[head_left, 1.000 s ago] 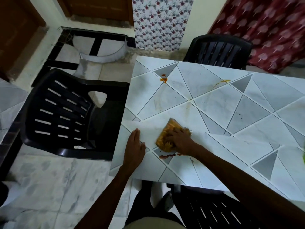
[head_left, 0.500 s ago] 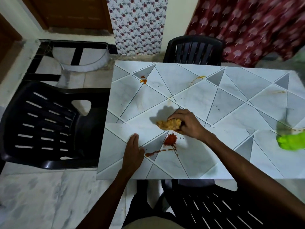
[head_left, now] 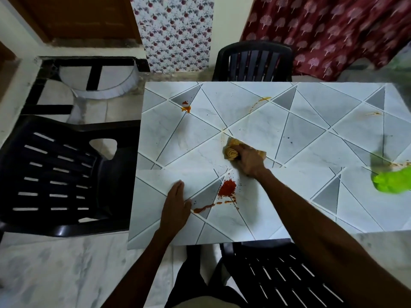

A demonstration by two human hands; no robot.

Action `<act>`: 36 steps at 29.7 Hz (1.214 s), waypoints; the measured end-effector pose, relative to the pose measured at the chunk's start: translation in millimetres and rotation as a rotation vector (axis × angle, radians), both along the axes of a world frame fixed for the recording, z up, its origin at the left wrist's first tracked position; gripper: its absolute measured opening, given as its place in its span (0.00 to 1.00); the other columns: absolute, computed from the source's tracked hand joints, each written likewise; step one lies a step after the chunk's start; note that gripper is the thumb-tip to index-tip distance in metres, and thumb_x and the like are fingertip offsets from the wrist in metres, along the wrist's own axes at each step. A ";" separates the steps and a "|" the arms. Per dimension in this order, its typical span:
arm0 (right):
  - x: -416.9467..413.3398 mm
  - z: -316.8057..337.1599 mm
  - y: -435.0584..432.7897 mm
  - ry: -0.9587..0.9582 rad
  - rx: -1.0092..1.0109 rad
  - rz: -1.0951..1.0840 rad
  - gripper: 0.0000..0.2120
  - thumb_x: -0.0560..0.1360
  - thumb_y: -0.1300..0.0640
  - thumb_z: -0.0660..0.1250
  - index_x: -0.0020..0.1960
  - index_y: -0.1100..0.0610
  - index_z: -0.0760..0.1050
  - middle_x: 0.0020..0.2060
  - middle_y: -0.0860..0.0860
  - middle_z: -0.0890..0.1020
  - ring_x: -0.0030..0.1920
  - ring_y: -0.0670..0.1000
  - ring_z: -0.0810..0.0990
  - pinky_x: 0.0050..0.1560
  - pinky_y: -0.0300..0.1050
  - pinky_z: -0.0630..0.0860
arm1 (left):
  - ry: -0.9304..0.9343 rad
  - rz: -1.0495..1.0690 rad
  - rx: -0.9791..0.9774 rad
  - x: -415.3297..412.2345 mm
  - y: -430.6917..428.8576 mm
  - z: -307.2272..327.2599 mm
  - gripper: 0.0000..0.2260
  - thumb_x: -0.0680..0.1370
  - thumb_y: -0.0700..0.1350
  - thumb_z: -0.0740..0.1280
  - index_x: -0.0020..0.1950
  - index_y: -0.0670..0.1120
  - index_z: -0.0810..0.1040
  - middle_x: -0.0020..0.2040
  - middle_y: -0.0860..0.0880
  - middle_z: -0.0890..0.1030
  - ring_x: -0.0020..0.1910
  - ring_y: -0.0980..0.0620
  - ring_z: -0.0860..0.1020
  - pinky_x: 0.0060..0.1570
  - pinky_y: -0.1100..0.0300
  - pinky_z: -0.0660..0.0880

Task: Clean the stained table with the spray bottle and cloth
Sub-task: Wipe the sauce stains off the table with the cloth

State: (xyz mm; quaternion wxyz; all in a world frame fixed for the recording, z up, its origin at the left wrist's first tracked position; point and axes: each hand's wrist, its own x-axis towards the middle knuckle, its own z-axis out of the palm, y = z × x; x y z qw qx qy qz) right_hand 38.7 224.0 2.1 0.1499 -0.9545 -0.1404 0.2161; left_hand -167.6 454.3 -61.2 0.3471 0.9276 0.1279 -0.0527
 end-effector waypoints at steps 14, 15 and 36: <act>-136.4 -19.7 -1.2 0.019 -0.022 0.232 0.27 0.78 0.53 0.67 0.76 0.46 0.66 0.74 0.55 0.69 0.70 0.63 0.67 0.65 0.61 0.72 | -0.001 0.021 -0.043 -6.6 -6.4 12.0 0.30 0.79 0.52 0.61 0.75 0.36 0.64 0.76 0.39 0.65 0.76 0.42 0.62 0.72 0.59 0.55; -141.3 -20.5 -1.7 0.025 -0.031 0.241 0.28 0.79 0.54 0.67 0.77 0.45 0.66 0.74 0.55 0.69 0.71 0.63 0.67 0.65 0.60 0.72 | -0.001 0.020 -0.042 -6.5 -6.0 11.8 0.30 0.78 0.53 0.60 0.75 0.36 0.65 0.76 0.39 0.65 0.76 0.43 0.62 0.72 0.59 0.55; -123.6 42.4 -91.8 -0.174 0.249 -0.488 0.08 0.78 0.55 0.61 0.56 0.54 0.74 0.48 0.59 0.78 0.46 0.61 0.79 0.45 0.53 0.76 | 0.002 0.006 0.011 -18.0 -9.1 14.9 0.25 0.80 0.45 0.66 0.74 0.36 0.67 0.76 0.40 0.67 0.75 0.42 0.65 0.72 0.54 0.62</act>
